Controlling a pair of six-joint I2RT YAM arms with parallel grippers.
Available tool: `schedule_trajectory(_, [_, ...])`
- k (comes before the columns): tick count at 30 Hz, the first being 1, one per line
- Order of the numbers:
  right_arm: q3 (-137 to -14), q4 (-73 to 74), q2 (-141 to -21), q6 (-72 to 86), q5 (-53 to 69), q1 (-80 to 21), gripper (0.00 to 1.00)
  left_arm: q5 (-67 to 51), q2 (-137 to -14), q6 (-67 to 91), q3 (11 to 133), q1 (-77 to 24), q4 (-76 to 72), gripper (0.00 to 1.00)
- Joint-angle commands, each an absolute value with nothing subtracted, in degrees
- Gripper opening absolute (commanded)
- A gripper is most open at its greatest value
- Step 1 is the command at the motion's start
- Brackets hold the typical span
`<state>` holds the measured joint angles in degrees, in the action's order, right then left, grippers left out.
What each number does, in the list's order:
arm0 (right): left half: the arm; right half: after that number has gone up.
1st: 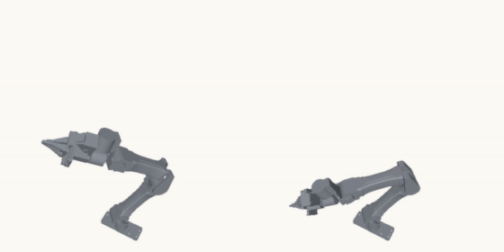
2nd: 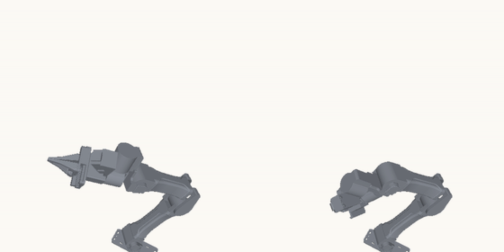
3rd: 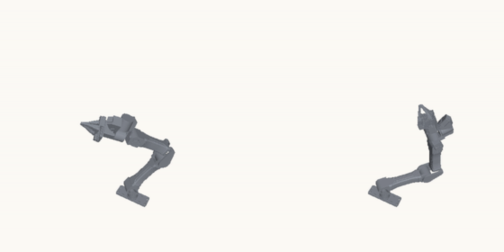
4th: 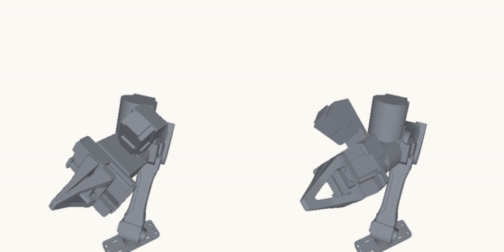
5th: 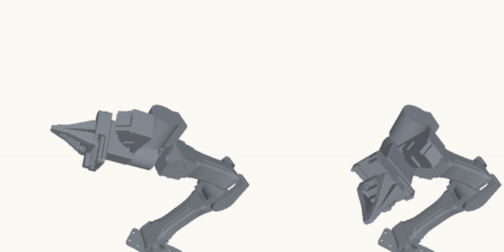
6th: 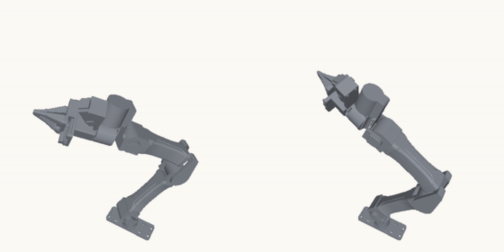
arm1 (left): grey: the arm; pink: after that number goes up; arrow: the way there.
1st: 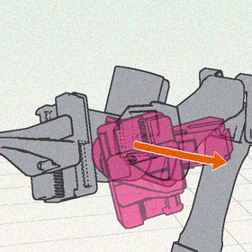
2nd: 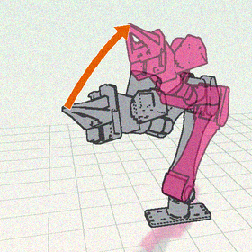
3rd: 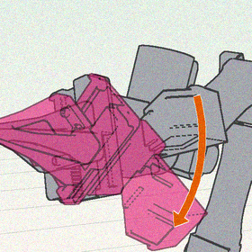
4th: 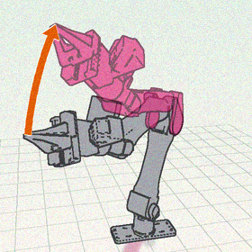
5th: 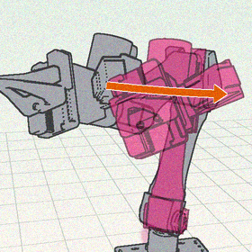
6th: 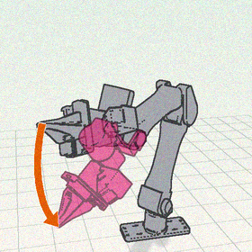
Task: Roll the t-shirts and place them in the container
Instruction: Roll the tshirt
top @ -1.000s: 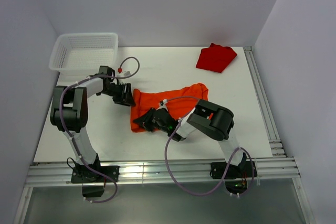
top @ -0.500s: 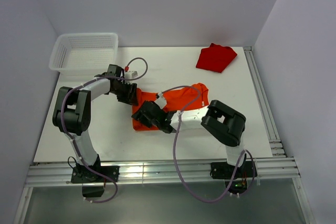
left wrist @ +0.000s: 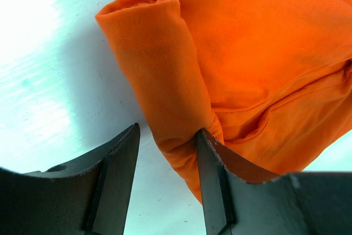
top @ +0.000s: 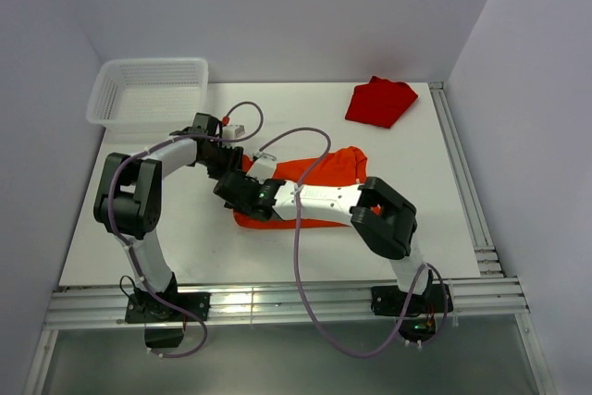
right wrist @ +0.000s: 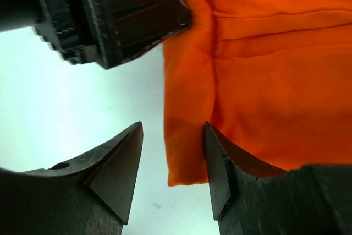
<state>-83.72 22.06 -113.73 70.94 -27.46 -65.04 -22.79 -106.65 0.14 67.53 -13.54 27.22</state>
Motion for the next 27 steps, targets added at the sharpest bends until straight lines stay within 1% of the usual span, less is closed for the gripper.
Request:
schedule_trajectory(1, [-88.41,30.75,-116.1,68.29,-33.48,-65.92,0.56,-18.72,-106.96,-0.44,68.03,-14.06,27.07,0.52])
schedule_trajectory(7, [-92.8,35.06,-118.3,67.33,-35.68,-66.44,0.56,-18.46,-107.23,-0.53,68.12,-14.33,27.07,0.52])
schedule_trajectory(12, [-92.9,32.26,-118.04,64.25,-36.21,-66.97,0.55,-18.46,-107.49,-0.44,68.2,-14.59,27.25,0.52])
schedule_trajectory(15, [-95.26,31.29,-119.44,62.58,-36.12,-67.41,0.55,-18.46,-107.75,-0.44,68.29,-14.76,27.25,0.52])
schedule_trajectory(21, [-102.03,35.07,-124.71,61.44,-36.3,-68.03,0.55,-18.28,-107.84,-0.53,68.55,-14.94,27.51,0.52])
schedule_trajectory(27, [-104.94,40.6,-128.05,63.45,-37.0,-68.11,0.55,-18.28,-108.02,-0.53,68.99,-15.12,27.77,0.53])
